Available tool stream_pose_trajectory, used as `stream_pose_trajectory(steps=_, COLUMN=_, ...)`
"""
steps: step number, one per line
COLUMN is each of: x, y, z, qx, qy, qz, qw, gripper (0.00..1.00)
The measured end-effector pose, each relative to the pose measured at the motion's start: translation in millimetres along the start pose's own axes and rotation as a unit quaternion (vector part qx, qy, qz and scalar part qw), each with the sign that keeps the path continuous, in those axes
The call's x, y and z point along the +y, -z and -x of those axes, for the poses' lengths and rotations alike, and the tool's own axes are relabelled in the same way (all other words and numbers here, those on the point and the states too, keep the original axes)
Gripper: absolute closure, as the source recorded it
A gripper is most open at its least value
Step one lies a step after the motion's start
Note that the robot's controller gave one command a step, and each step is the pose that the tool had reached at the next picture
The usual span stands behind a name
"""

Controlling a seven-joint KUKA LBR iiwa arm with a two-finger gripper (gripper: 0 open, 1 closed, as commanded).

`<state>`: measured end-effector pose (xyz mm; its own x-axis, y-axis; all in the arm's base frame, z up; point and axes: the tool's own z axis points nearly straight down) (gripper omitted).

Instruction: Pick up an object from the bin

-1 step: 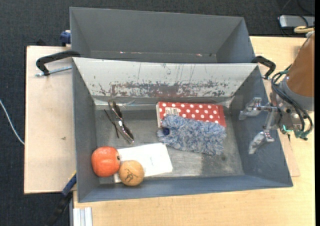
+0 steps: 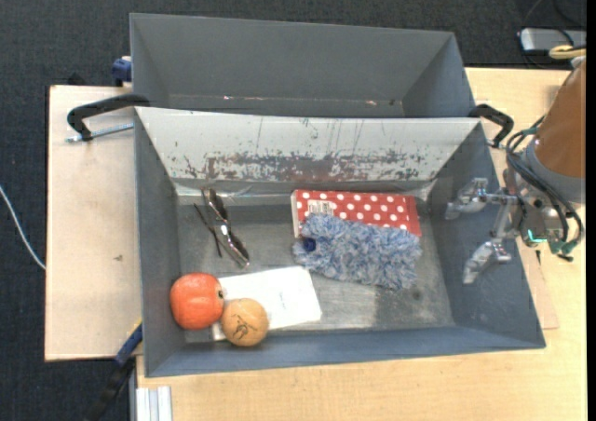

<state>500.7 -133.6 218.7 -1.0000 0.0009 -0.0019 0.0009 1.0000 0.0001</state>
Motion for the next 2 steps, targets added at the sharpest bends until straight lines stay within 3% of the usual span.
stream_pose_trajectory(steps=1, x=30.9, y=-48.3, z=14.2, qx=-0.0035, qy=0.010, qz=-0.001, qw=0.9999, gripper=0.00)
stream_pose_trajectory(steps=2, x=48.6, y=-84.0, z=14.5, qx=0.0031, qy=0.063, qz=0.002, qw=0.9980, gripper=0.00)
